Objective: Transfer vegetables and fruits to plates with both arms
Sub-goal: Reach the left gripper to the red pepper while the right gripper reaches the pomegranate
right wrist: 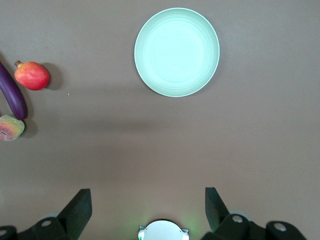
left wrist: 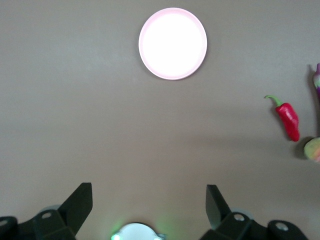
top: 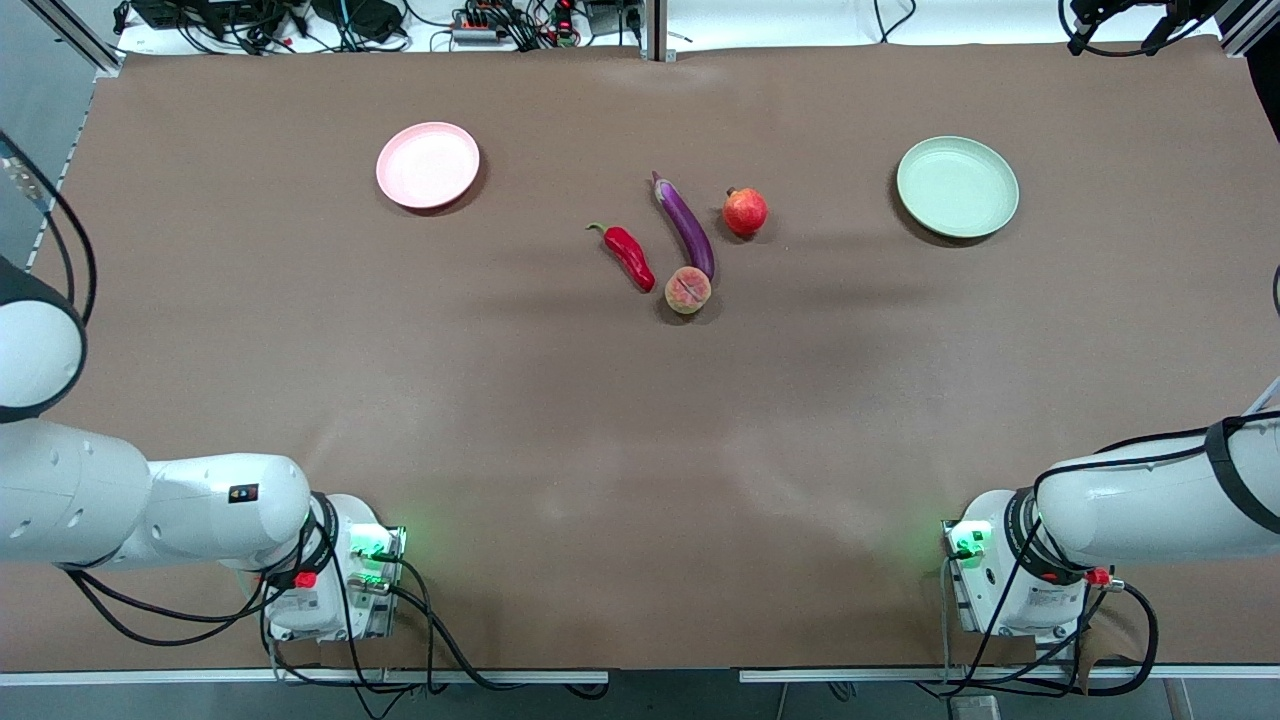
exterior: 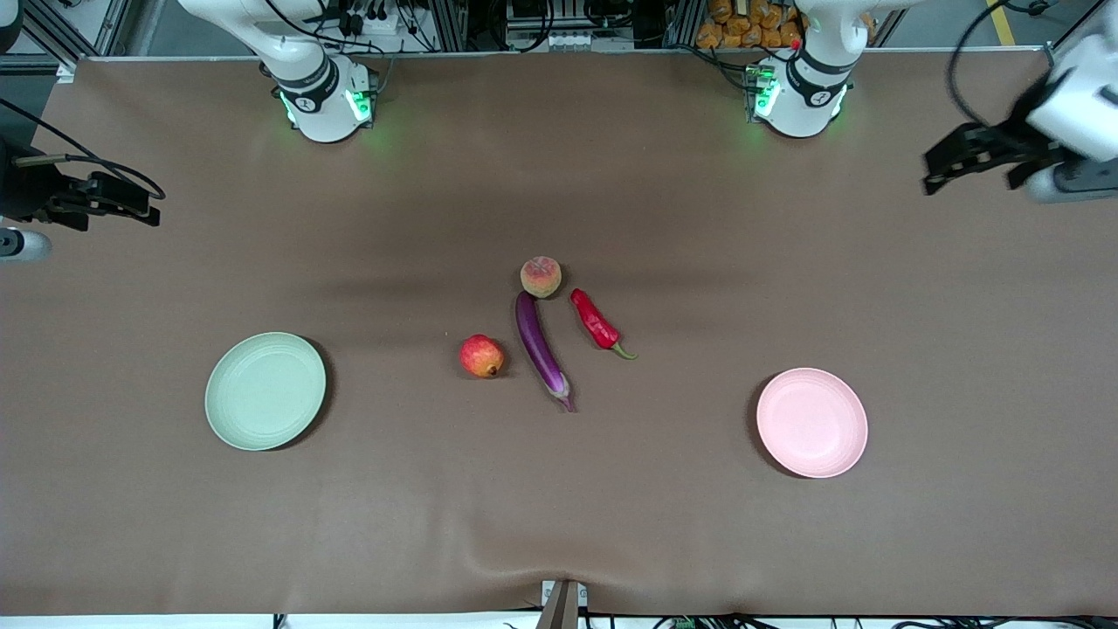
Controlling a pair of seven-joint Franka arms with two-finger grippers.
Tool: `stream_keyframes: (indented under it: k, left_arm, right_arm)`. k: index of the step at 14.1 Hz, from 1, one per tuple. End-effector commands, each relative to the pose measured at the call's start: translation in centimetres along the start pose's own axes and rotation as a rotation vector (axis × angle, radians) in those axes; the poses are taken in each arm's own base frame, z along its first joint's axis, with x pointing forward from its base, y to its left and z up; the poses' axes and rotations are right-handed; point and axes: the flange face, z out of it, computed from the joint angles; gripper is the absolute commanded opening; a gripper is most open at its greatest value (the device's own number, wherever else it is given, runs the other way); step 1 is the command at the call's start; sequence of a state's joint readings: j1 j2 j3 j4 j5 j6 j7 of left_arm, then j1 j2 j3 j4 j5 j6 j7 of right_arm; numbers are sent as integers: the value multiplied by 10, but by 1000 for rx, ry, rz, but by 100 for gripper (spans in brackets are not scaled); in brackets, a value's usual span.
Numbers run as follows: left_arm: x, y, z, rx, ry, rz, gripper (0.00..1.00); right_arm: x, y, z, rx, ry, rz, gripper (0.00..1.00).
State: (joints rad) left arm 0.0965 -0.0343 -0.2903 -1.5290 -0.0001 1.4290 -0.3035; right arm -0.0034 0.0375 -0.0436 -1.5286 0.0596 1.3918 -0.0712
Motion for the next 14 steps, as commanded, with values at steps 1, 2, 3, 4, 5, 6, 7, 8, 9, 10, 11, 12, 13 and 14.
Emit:
stream_keyframes:
  k: [1, 2, 3, 4, 5, 6, 7, 8, 9, 10, 11, 12, 13, 14]
  left_arm:
    - [12, 70, 53, -19, -40, -115, 100]
    - [4, 128, 98, -41, 4, -262, 100]
    - [2, 155, 127, -76, 28, -328, 100]
    - [4, 175, 155, -101, 20, -359, 100]
    - [4, 199, 180, -121, 3, -372, 100]
    - [2, 224, 202, -120, 2, -389, 100]
    - [3, 248, 227, -112, 22, -428, 100]
    - [-1, 273, 250, -108, 42, -482, 100]
    - [-8, 302, 278, -108, 47, -547, 100]
    - [-11, 327, 305, -114, 50, -618, 100]
    - [-14, 343, 334, -108, 60, -657, 100]
    - [-23, 359, 363, -99, 74, -675, 100]
    - [-32, 369, 384, -85, 99, -685, 100]
    - [-34, 371, 400, -75, 113, -698, 100]
  right_arm:
    - [0, 4, -1, -6, 2, 1, 100]
    - [0, 4, -1, -6, 2, 1, 100]
    - [1, 4, 0, -6, 1, 1, 100]
    - [0, 4, -1, -6, 2, 1, 100]
    - [1, 4, 0, -6, 2, 1, 100]
    - [1, 4, 0, -6, 2, 1, 100]
    - [1, 3, 0, -7, 5, -1, 100]
    - [1, 3, 0, -7, 5, -1, 100]
    - [1, 3, 0, -7, 5, -1, 100]
    - [1, 4, -1, -7, 7, 1, 100]
    - [1, 4, 0, -7, 5, 1, 100]
    - [1, 4, 0, -7, 5, 1, 100]
    - [1, 4, 0, -7, 5, 1, 100]
    - [1, 4, 0, -7, 5, 1, 100]
